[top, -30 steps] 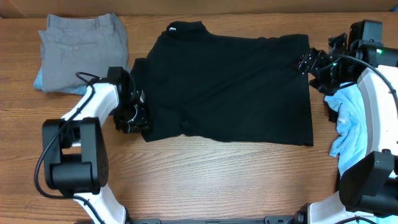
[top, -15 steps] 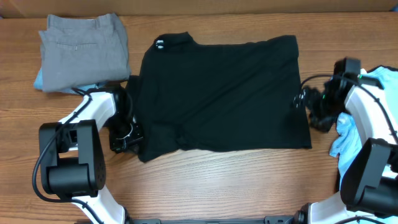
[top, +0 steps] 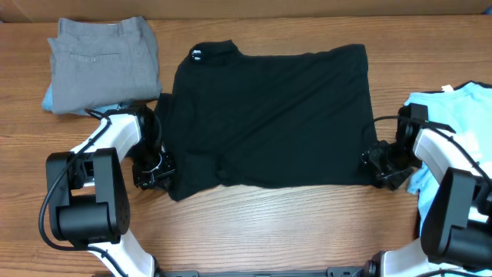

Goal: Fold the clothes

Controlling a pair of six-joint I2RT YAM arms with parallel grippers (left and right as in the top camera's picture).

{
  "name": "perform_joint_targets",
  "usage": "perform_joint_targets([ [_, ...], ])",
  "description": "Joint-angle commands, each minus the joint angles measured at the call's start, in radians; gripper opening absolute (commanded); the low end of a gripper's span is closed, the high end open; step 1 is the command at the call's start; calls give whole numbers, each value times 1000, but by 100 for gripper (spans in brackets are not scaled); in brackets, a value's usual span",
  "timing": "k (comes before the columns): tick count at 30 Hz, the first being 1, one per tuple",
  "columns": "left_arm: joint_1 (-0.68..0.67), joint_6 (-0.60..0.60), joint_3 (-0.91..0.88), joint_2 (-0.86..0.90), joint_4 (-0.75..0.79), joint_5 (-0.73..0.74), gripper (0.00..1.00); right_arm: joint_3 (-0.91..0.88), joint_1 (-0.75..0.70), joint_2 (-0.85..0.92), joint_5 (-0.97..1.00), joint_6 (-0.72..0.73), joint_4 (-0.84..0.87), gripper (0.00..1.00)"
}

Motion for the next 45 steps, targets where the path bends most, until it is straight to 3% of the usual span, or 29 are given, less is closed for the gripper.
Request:
perform_joint_targets([
  [1, 12, 8, -19, 27, 36, -105, 8, -55, -1, 16, 37, 55, 37, 9],
  [2, 15, 10, -19, 26, 30, -111, 7, -52, -2, 13, 54, 55, 21, 4],
  [10, 74, 11, -19, 24, -27, -254, 5, -5, -27, -93, 214, 84, -216, 4],
  [22, 115, 14, -17, 24, -84, -248, 15, -5, -27, -144, 290, 110, -304, 4],
  [24, 115, 15, -8, 24, -102, -235, 24, -5, -27, -144, 290, 110, -310, 9],
  [26, 115, 26, 11, 24, -120, -224, 45, -2, -27, -144, 289, 110, -304, 18],
  [29, 115, 34, 51, 21, -150, -222, 56, 18, -27, -144, 257, 93, -301, 49],
  [32, 115, 49, 127, 12, -191, -223, 54, 69, -27, -146, 180, 19, -299, 58],
  [35, 115, 50, 236, -5, -217, -214, 54, 145, -27, -146, 119, -27, -296, 59],
  [37, 112, 82, 301, -14, -206, -152, 48, 198, -26, -146, 60, -58, -277, 58],
  [42, 70, 240, 371, -16, 16, 134, 20, 249, -14, -146, -261, -215, -68, 58],
  [45, 24, 296, 339, -13, 187, 162, 13, 248, 15, -141, -333, -224, 57, 57],
])
